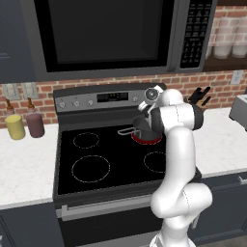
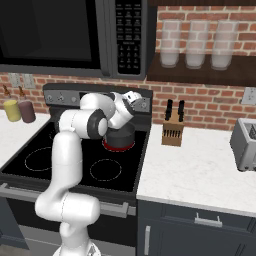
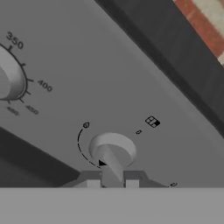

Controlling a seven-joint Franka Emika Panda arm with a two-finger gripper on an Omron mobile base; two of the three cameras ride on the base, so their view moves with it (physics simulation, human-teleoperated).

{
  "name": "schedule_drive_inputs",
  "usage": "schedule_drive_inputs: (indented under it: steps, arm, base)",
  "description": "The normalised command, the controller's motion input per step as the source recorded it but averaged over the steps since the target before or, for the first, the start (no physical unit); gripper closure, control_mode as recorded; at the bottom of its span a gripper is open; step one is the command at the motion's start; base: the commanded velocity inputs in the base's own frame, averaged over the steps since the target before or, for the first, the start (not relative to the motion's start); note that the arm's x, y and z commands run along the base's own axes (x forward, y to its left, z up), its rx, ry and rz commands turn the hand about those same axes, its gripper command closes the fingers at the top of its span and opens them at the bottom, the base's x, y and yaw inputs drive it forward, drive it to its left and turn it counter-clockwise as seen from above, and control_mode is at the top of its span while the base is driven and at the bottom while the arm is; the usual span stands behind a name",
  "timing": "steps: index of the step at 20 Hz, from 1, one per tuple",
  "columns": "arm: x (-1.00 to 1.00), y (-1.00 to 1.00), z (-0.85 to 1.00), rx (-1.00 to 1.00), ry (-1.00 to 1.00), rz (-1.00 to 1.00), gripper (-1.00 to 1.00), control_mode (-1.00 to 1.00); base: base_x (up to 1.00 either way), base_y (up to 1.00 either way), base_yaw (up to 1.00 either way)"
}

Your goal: Turn off the rear right burner of the stove.

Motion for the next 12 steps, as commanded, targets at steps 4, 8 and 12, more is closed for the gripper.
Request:
schedule_drive_inputs:
  steps: [4, 8, 12]
  arm:
    - [0.0, 0.0, 0.0, 0.0, 0.0, 0.0, 1.0, -1.0]
    - [0.0, 0.0, 0.0, 0.0, 0.0, 0.0, 1.0, -1.0]
    - [0.0, 0.0, 0.0, 0.0, 0.0, 0.0, 1.0, -1.0]
  base:
    - [0.0, 0.0, 0.0]
    - [0.0, 0.0, 0.0]
    - [0.0, 0.0, 0.0]
